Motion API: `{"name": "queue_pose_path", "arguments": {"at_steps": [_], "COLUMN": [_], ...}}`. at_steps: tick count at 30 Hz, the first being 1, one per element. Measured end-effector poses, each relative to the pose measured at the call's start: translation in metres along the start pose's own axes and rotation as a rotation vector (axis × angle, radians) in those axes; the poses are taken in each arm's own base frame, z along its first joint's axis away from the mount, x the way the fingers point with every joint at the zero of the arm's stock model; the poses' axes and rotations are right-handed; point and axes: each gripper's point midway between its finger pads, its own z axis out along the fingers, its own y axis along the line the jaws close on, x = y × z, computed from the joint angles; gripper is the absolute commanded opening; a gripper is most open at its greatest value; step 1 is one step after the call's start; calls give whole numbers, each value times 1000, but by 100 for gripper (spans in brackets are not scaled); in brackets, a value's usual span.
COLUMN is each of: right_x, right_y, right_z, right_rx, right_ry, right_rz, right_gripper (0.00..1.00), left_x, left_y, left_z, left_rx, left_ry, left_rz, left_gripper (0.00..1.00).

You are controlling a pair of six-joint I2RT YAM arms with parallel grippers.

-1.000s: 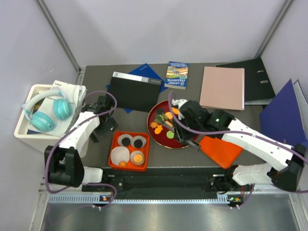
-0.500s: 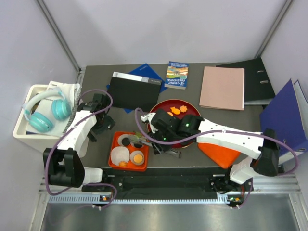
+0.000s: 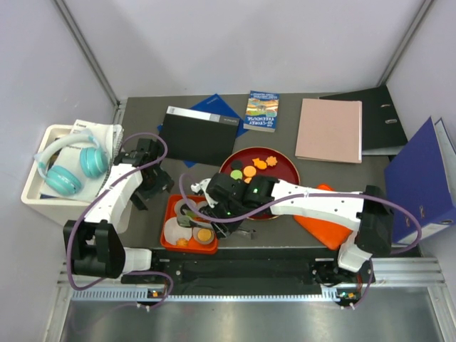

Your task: Pack the cookies

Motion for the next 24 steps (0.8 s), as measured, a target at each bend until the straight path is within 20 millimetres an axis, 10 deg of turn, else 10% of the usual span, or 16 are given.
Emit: {"name": "queue_pose_path", "arguments": {"at_steps": [24], "right_x": [-22], "right_y": [11], "right_z": [33], "right_rx": [-28], "right_ry": [22], "right_rz": [-14], "right_gripper": [40], "left_x": [6], "left_y": [-1], "left_z": [3], "left_rx": [23], "left_ry": [16], "left_rz": [1], "left_gripper": [99]}}
